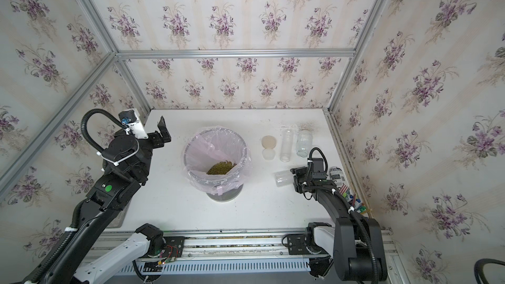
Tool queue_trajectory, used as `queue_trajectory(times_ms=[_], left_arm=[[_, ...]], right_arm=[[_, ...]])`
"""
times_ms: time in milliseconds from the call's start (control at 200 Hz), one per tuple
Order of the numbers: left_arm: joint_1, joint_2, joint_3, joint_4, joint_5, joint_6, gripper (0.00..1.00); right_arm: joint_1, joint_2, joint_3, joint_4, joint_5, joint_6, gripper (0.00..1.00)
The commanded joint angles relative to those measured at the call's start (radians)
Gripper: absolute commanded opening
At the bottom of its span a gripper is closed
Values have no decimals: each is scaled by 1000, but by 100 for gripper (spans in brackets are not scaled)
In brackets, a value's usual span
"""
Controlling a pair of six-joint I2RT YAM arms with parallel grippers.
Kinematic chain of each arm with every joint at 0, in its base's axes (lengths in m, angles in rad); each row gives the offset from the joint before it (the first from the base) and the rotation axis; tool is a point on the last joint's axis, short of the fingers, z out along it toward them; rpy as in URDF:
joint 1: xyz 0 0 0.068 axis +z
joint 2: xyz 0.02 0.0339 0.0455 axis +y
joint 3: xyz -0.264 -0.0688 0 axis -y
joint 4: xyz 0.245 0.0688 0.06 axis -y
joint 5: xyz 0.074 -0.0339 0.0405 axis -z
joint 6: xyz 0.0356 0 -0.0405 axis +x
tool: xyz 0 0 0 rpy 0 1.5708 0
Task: Empty moldy mung beans from jars
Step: Place the jar at the center of the board.
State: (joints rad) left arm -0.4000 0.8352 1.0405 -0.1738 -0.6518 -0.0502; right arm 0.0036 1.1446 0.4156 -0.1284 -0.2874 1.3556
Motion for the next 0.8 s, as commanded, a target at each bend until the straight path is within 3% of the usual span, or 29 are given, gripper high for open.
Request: queue_trajectory(times_ms=[0,190,400,610,799], left_arm=[[1,-2,1,24,0,-16,100],[1,-2,0,23,-3,-12,100],[2,0,-2,23,-9,-12,100],[6,6,-2,24,-5,-22,100],[15,7,-4,24,-4,-31,100]], right_arm=[[-1,12,-9,84,12,74,43],[1,40,25,82,7,60,43],[2,-36,43,3,44,26,43],[63,-80,270,-175,161,-147,42],[124,-31,493,-171,354,-381,43]])
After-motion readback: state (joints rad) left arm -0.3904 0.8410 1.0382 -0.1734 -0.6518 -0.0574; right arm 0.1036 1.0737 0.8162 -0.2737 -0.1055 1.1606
